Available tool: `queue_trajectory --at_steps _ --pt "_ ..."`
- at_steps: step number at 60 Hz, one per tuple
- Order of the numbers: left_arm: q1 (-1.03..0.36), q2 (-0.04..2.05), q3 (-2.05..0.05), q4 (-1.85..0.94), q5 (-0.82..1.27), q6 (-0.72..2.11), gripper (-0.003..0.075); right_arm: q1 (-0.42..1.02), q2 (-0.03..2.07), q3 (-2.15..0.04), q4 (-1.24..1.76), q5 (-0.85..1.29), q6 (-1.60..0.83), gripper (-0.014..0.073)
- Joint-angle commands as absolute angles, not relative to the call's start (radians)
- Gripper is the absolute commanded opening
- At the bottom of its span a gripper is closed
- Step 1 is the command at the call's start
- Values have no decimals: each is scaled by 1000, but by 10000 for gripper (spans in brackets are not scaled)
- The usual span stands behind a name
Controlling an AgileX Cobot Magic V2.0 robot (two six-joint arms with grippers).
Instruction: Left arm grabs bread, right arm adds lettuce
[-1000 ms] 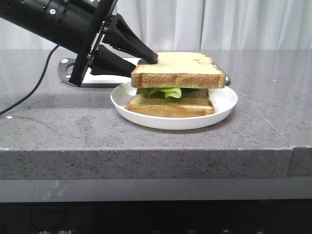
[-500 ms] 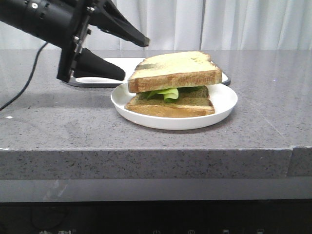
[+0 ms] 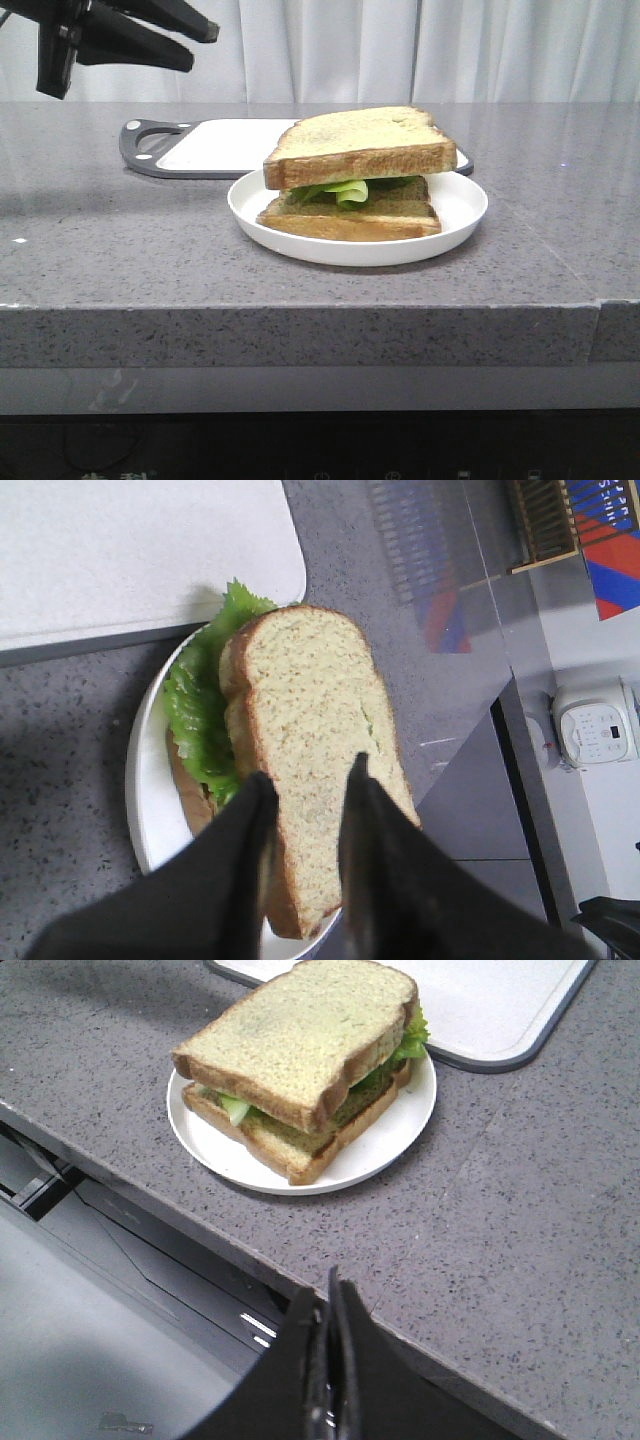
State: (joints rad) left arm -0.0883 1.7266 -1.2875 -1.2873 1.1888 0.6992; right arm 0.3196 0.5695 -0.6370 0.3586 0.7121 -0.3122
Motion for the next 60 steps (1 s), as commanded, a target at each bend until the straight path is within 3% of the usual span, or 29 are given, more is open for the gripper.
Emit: queue_trajectory --at_steps 1,21,41,60 --pt "-85 1675 -1318 -1348 1276 704 -22 313 569 -663 367 654 -319 -58" --pt "-85 1637 -1318 -1232 1219 713 -21 313 569 -663 360 628 -319 -58" --pt "-87 1358 -1244 -718 838 526 -21 313 569 -663 275 526 -197 -58" --pt "-87 906 -835 -572 338 523 -21 313 569 -663 127 468 -41 -58"
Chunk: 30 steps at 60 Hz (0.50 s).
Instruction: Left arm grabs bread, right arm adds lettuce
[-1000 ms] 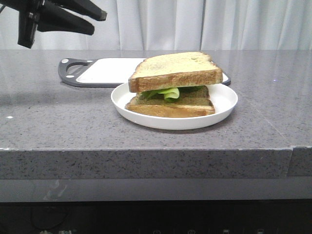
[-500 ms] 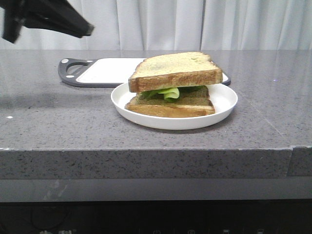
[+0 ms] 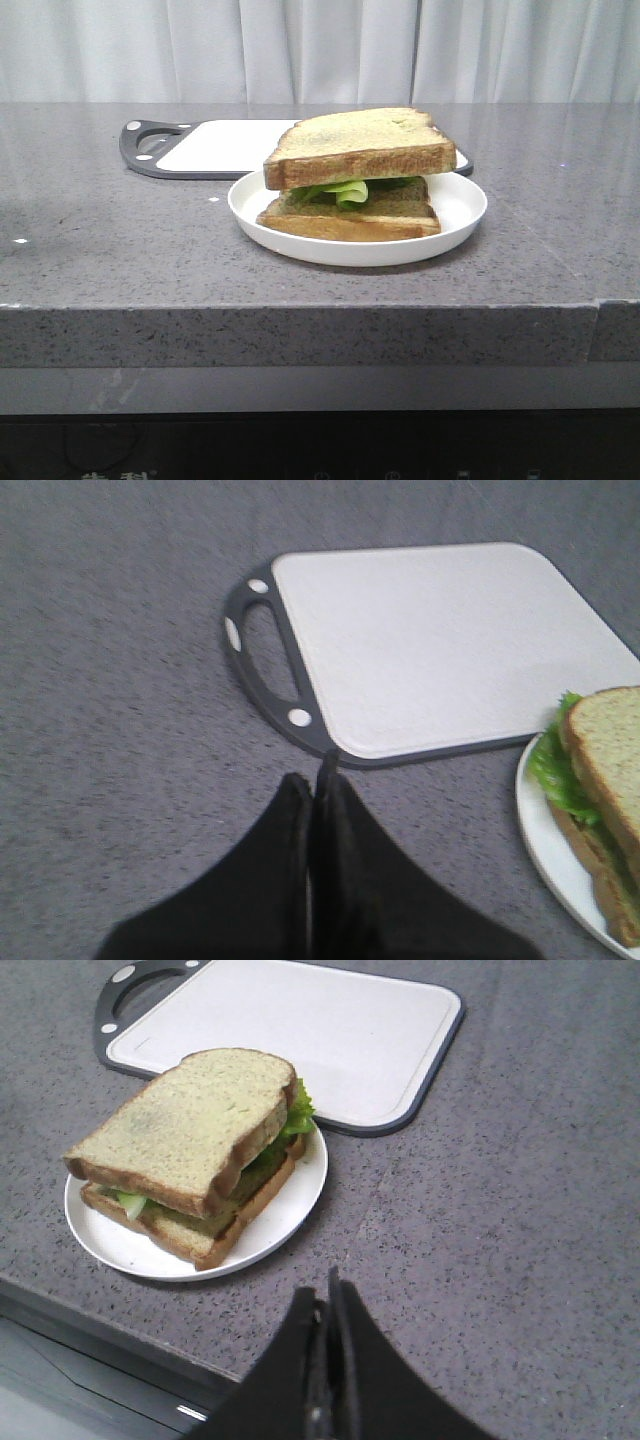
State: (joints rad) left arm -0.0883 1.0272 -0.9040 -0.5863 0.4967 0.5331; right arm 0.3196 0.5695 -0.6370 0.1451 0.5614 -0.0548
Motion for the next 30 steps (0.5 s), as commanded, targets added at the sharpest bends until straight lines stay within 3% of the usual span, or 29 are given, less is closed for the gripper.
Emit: queue_trajectory --at_steps 1,15,30 --pt "-87 885 -817 -567 325 523 -21 313 569 -663 127 464 -41 -58" --pt "-87 565 -553 -535 237 525 -20 313 528 -652 127 414 -41 -58" --pt "-87 259 -426 -537 273 525 -20 313 360 -520 127 353 -41 -58"
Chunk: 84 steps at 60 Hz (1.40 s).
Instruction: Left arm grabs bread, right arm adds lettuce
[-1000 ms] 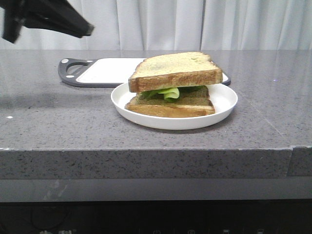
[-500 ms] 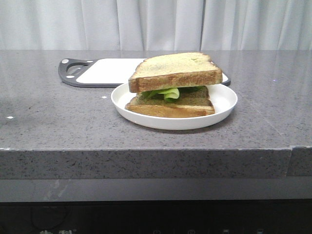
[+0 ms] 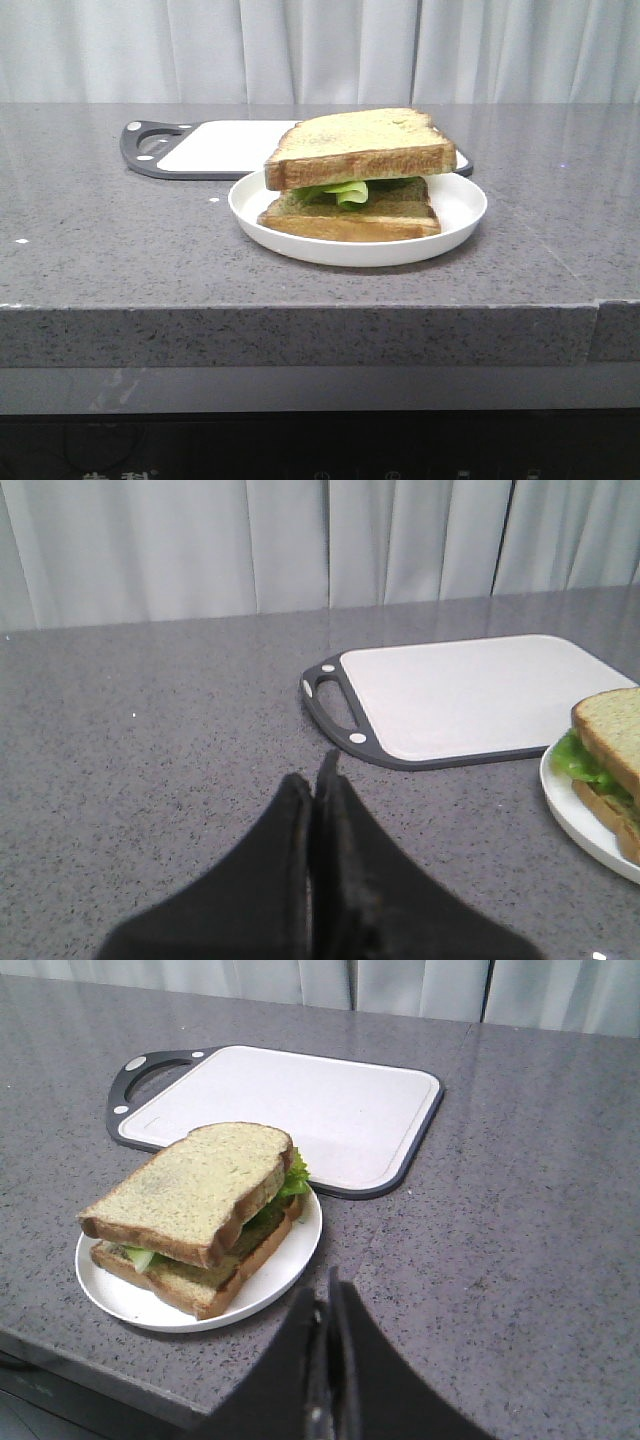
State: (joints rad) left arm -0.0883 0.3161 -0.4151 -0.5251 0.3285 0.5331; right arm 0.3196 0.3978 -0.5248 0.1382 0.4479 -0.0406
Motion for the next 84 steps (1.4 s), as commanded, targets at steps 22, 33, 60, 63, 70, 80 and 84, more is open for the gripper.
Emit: queue_trajectory --at_steps 22,33,60,63,70,80,84 --pt "-87 150 -408 -539 275 525 -20 313 255 -479 129 357 -42 -58" --pt "-87 150 -408 -539 275 525 -20 313 255 -479 129 363 -42 -58" --pt "-87 150 -408 -525 274 525 -20 313 255 -479 129 363 -42 -58" --pt "-87 150 -408 -501 274 523 -20 313 255 -479 129 363 -42 -58" --pt "-87 138 -408 -321 266 339 -20 313 255 -479 129 363 -42 -58" --pt "-87 90 -384 -73 252 77 -20 313 255 -479 129 363 -42 -58" --pt "-87 47 -347 -57 240 77 -20 313 255 -479 129 363 -42 -58"
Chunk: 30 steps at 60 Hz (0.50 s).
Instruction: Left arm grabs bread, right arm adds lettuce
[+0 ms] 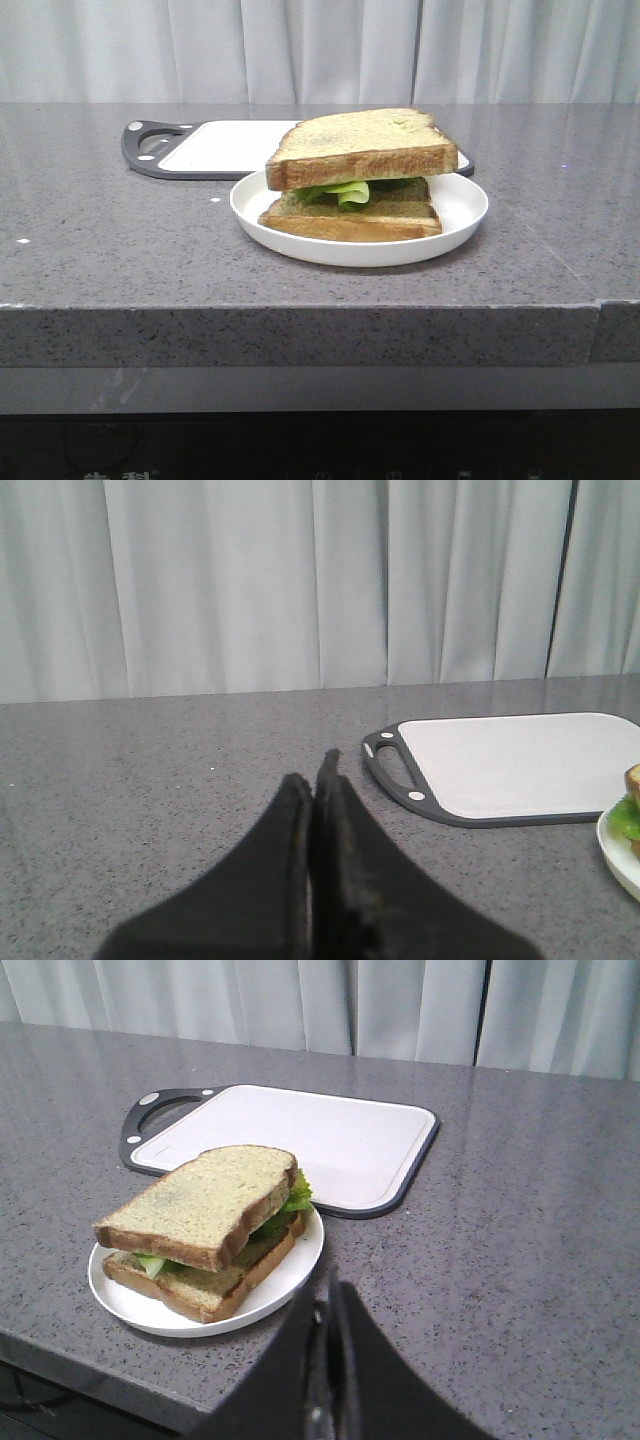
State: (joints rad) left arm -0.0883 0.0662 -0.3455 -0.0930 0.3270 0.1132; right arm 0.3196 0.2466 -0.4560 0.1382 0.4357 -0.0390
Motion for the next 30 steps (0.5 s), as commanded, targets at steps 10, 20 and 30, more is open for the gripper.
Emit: queue_trajectory --at_steps 10,20,30 --pt "-67 -18 -232 -45 235 77 -20 313 255 -479 129 365 -42 -58" --pt "-10 -24 -129 -51 237 77 -20 313 255 -479 129 364 -42 -58" --pt "17 -24 -37 -90 175 77 -20 313 255 -479 129 364 -42 -58"
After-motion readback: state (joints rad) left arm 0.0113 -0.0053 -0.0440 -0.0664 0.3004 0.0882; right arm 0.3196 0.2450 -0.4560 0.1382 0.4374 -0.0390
